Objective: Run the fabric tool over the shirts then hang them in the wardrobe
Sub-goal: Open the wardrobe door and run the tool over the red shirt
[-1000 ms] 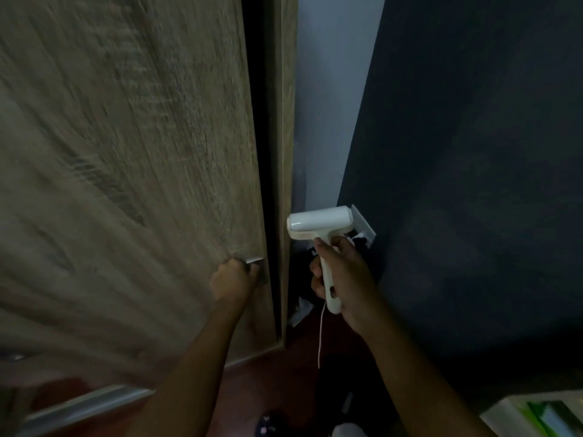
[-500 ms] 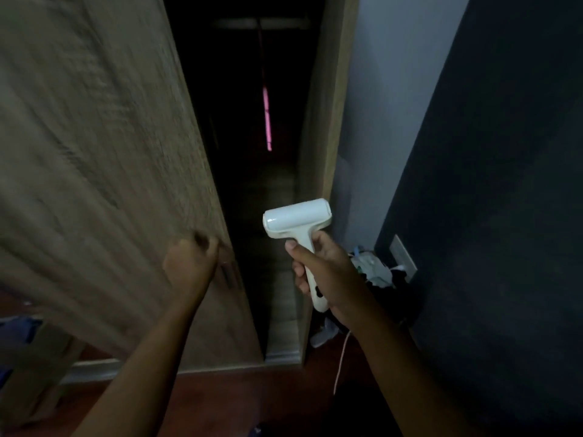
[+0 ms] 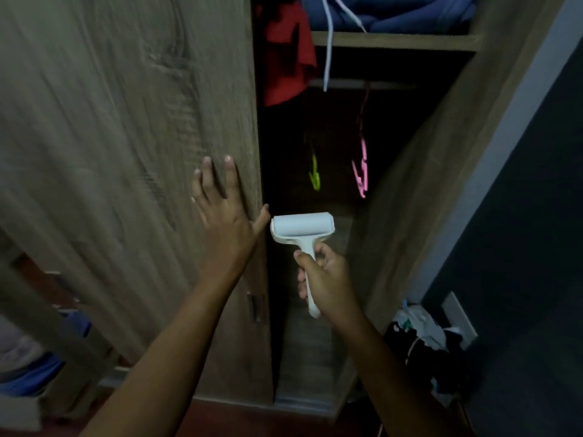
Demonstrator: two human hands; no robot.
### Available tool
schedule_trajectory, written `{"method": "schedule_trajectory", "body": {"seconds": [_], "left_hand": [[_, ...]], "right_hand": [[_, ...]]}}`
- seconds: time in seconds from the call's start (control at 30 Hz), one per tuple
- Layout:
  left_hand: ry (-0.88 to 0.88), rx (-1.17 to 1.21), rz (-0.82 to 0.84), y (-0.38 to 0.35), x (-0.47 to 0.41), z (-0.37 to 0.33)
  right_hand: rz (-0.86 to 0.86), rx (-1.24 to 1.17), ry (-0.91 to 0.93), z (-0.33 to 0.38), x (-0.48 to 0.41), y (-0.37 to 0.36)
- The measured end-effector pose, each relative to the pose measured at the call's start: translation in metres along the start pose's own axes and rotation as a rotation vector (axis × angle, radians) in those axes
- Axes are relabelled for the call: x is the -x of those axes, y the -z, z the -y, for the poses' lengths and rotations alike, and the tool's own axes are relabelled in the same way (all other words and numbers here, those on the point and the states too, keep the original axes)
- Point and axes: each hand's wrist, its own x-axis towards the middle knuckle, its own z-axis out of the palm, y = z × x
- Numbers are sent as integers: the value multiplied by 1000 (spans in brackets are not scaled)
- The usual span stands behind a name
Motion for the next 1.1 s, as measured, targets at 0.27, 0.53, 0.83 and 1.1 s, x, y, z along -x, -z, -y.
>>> {"method": "schedule_trajectory", "body": {"seconds": [0.27, 0.53, 0.83, 1.1], "left_hand": [[-24, -5, -29, 14, -17, 73], [-32, -3, -54, 43, -40, 155], [-31, -64, -60, 63, -55, 206], [-9, -71, -29, 71, -60, 230]], "right_hand": [[-107, 46, -5, 1, -18, -57], [-112, 17, -18, -8, -29, -106], [-40, 47, 7, -15, -29, -152], [-62, 16, 3, -25, -31, -168]]}}
